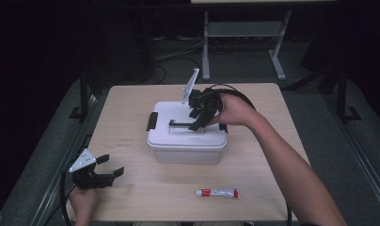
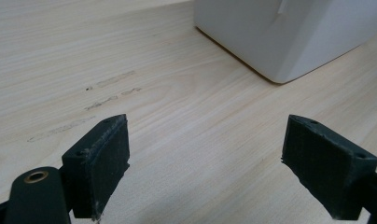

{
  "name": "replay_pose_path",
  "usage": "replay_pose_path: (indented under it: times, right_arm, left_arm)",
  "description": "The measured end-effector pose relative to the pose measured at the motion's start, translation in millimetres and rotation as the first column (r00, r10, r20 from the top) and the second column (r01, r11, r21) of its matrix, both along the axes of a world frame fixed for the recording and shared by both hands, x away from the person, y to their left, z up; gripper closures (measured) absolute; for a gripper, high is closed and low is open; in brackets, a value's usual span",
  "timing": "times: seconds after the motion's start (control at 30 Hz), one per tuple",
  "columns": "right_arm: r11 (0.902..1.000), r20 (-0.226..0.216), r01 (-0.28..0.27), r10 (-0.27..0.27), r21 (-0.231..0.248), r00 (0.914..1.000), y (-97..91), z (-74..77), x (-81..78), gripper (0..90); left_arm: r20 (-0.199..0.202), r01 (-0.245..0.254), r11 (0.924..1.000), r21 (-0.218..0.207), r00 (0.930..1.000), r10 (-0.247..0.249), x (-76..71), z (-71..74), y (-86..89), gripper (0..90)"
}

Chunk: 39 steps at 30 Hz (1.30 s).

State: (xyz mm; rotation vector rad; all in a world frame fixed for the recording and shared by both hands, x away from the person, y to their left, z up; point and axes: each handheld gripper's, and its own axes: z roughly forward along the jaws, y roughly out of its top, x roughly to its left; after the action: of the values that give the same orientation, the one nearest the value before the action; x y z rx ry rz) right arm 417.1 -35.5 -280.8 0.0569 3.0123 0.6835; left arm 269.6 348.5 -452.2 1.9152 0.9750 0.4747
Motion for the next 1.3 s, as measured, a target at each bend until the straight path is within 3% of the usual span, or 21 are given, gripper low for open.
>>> replay_pose_path:
  times: [0.27,0.6,0.73,1.03,1.3]
  right_arm:
    - [0.9995,0.001,-0.023,0.023,-0.021,0.9997,5.0,-5.5,2.3,60.4]
    - [0.9991,0.004,0.031,-0.031,0.029,0.9995,-7.1,6.3,19.5,69.5]
    - [0.9988,0.000,0.046,-0.046,0.019,0.9990,-7.8,6.8,25.9,70.7]
    - [0.9996,-0.073,0.029,-0.028,0.006,0.9969,4.6,4.6,40.8,75.7]
    - [0.9999,-0.099,-0.001,0.002,0.012,0.9951,11.6,3.6,45.4,83.0]
  left_arm:
    - [0.000,0.003,1.0000,-0.003,1.0000,-0.003,0.2,0.1,-0.1,14.3]
    - [-0.004,0.007,1.0000,-0.002,1.0000,-0.007,1.5,0.2,-0.1,14.3]
    - [-0.005,0.009,1.0000,-0.003,0.9999,-0.009,1.6,0.2,0.1,14.3]
    - [-0.009,0.016,0.9999,-0.004,0.9998,-0.016,2.6,-0.2,-0.4,14.3]
    - [-0.006,0.011,0.9999,-0.006,0.9999,-0.011,2.4,-0.4,1.6,14.3]
